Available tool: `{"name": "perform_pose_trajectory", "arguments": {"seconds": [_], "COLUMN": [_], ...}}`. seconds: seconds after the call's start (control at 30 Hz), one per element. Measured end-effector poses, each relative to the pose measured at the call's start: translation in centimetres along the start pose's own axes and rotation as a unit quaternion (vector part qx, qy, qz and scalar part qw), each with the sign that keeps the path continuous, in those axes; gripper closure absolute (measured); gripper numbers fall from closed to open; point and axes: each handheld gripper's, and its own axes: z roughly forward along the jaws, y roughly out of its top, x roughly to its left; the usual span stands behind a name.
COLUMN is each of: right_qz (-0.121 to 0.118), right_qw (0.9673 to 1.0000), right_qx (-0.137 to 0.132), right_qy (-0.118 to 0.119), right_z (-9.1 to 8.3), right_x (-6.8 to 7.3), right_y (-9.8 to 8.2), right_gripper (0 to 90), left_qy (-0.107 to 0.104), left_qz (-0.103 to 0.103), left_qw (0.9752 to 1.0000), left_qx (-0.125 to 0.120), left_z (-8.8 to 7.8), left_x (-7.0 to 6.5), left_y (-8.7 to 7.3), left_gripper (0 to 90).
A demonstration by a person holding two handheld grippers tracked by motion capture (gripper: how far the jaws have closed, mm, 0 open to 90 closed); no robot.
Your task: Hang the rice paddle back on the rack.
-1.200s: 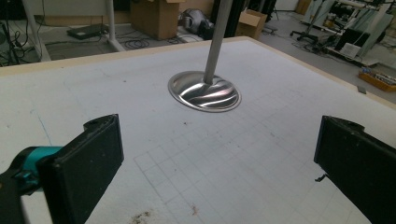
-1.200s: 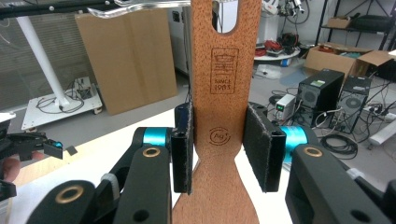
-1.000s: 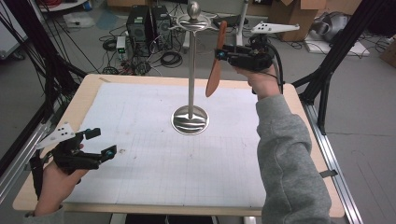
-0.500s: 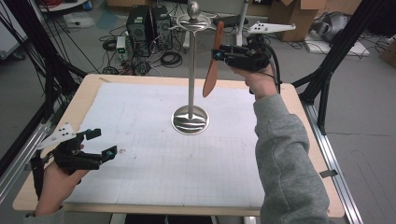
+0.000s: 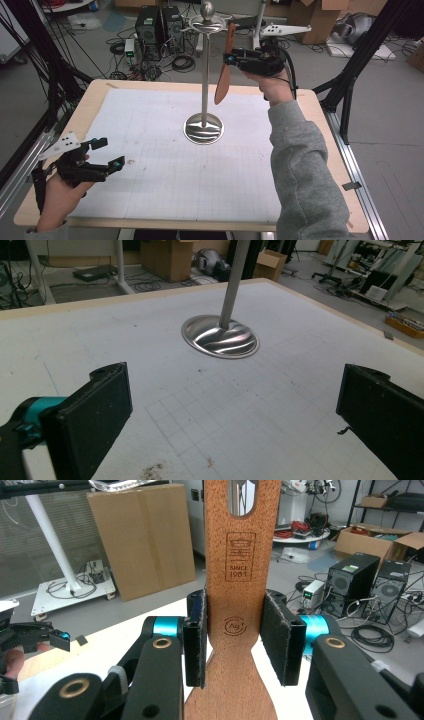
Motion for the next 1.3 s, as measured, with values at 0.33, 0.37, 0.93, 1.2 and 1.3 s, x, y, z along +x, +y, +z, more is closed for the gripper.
{"name": "perform_pose_trajectory", "arguments": {"seconds": [0.33,0.37,0.93,1.2,1.3], "right_qz": [0.002,0.002,-0.006,-0.005,-0.012], "right_qw": [1.0,1.0,0.9996,0.9989,0.9989], "right_qx": [0.008,0.005,-0.016,-0.004,0.001], "right_qy": [-0.001,0.0,-0.024,-0.046,-0.045], "right_z": [0.4,0.5,-0.6,-1.2,-1.3], "right_x": [-0.2,-0.3,0.4,0.6,0.8], "right_y": [-0.3,-0.4,-1.4,-3.2,-4.0], "right_gripper": [64.7,64.7,47.9,22.4,15.0], "left_qy": [0.0,0.0,-0.003,-0.004,-0.005], "left_qz": [0.0,0.0,0.001,0.003,0.004], "left_qw": [1.0,1.0,1.0,1.0,1.0], "left_qx": [0.002,0.002,0.0,-0.004,-0.007], "left_z": [0.1,0.1,0.4,0.5,0.5], "left_x": [0.0,0.0,0.0,0.1,0.2], "left_y": [0.0,0.0,0.2,0.5,0.7], "left_gripper": [1.8,1.8,1.8,1.8,1.8]}}
